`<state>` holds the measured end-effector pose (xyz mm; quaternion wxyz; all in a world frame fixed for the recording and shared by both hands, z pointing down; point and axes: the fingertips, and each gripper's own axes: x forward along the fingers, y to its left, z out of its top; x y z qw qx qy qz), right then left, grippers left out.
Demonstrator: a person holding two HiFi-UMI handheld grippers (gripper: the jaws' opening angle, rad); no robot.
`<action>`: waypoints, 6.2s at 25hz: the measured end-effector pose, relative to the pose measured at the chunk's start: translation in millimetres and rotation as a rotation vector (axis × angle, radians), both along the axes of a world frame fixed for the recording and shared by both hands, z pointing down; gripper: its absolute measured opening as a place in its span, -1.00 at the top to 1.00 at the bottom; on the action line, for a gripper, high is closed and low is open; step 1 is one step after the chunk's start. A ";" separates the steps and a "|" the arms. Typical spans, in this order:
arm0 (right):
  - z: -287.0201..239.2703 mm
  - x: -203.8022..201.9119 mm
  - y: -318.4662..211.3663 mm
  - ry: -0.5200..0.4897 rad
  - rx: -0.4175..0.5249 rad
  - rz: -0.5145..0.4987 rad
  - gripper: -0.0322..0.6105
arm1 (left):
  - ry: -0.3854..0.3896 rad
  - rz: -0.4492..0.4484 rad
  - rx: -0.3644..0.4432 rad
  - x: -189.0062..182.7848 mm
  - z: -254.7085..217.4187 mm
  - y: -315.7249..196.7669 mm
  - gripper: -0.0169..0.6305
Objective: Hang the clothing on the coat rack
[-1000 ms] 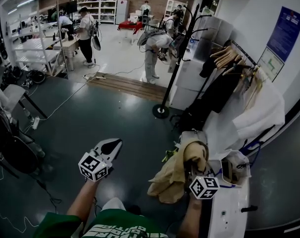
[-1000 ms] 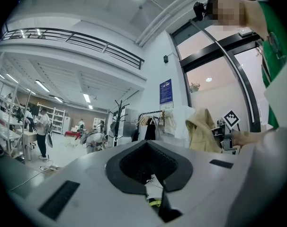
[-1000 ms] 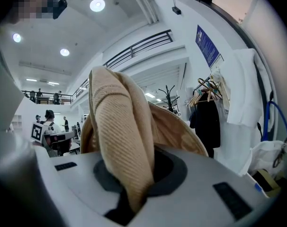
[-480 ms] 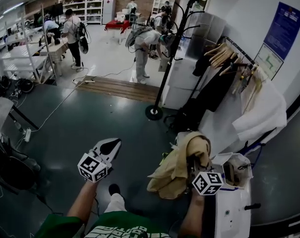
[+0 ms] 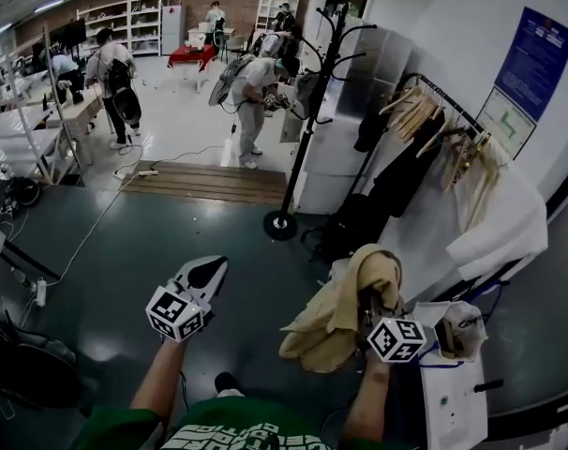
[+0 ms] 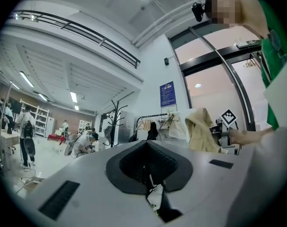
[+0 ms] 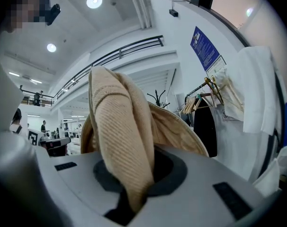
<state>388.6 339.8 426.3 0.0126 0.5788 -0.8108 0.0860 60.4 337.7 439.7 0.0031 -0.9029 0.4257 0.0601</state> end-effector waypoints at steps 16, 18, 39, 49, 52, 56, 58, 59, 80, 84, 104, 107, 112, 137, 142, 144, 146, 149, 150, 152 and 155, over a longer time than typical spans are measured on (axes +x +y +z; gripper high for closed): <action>2.6 -65.9 -118.4 -0.010 -0.001 0.016 0.75 | 0.002 0.023 -0.005 -64.2 6.6 -106.9 0.94; 5.4 -71.4 -139.2 -0.006 -0.003 0.011 0.75 | -0.003 0.019 -0.005 -68.7 8.8 -127.6 0.94; -14.7 -62.4 -365.3 0.005 0.033 -0.013 0.75 | -0.051 0.041 0.022 -41.5 -20.0 -362.9 0.94; -14.5 -52.0 -421.8 -0.001 0.032 -0.023 0.75 | -0.043 0.026 0.012 -31.1 -14.9 -407.0 0.94; -14.5 -55.9 -435.5 0.002 0.027 -0.024 0.75 | -0.032 0.026 0.009 -34.8 -14.5 -418.1 0.94; -16.2 -64.4 -452.8 0.008 0.024 -0.024 0.75 | -0.010 0.039 0.005 -39.9 -14.3 -439.0 0.94; -17.5 -66.6 -462.2 0.012 0.028 -0.013 0.75 | -0.002 0.053 0.009 -40.2 -14.7 -453.6 0.94; -17.9 -67.4 -466.8 0.012 0.029 -0.005 0.75 | -0.002 0.062 0.013 -40.1 -14.8 -461.3 0.94; -28.6 -108.5 -575.0 0.007 0.044 0.251 0.75 | 0.011 0.304 0.039 -77.5 -31.7 -644.6 0.94; -24.7 -111.0 -590.4 -0.003 0.034 0.301 0.75 | 0.015 0.347 0.029 -81.1 -30.5 -669.2 0.94; 15.1 -137.4 -638.4 -0.042 -0.015 0.464 0.75 | 0.019 0.484 0.011 -118.3 -18.7 -734.7 0.94; 26.3 -136.4 -648.5 -0.035 -0.033 0.462 0.75 | 0.020 0.483 0.003 -119.8 -12.7 -741.1 0.94; 44.9 -132.7 -667.7 -0.023 -0.060 0.458 0.75 | 0.020 0.470 0.000 -119.8 -7.3 -754.4 0.94; 136.2 -83.7 -793.0 -0.058 -0.171 0.477 0.75 | 0.000 0.510 -0.050 -58.4 15.1 -838.1 0.94; 160.9 -74.4 -816.6 -0.067 -0.198 0.475 0.75 | -0.011 0.518 -0.066 -48.1 20.5 -853.8 0.94; 172.0 -71.3 -825.9 -0.071 -0.209 0.471 0.75 | -0.018 0.522 -0.071 -43.1 23.7 -860.4 0.94; 184.2 -68.3 -833.9 -0.073 -0.224 0.469 0.75 | -0.023 0.525 -0.077 -38.5 27.0 -866.7 0.94; 200.3 -63.5 -845.8 -0.077 -0.243 0.465 0.75 | -0.028 0.526 -0.086 -32.9 30.7 -875.5 0.94; 205.2 -61.9 -850.1 -0.080 -0.249 0.463 0.75 | -0.028 0.526 -0.091 -31.2 32.3 -878.3 0.94; 215.0 -58.9 -858.3 -0.086 -0.257 0.458 0.75 | -0.030 0.525 -0.102 -27.7 36.3 -883.7 0.94; 230.3 -54.0 -870.1 -0.100 -0.267 0.447 0.75 | -0.037 0.524 -0.116 -21.7 42.2 -890.2 0.94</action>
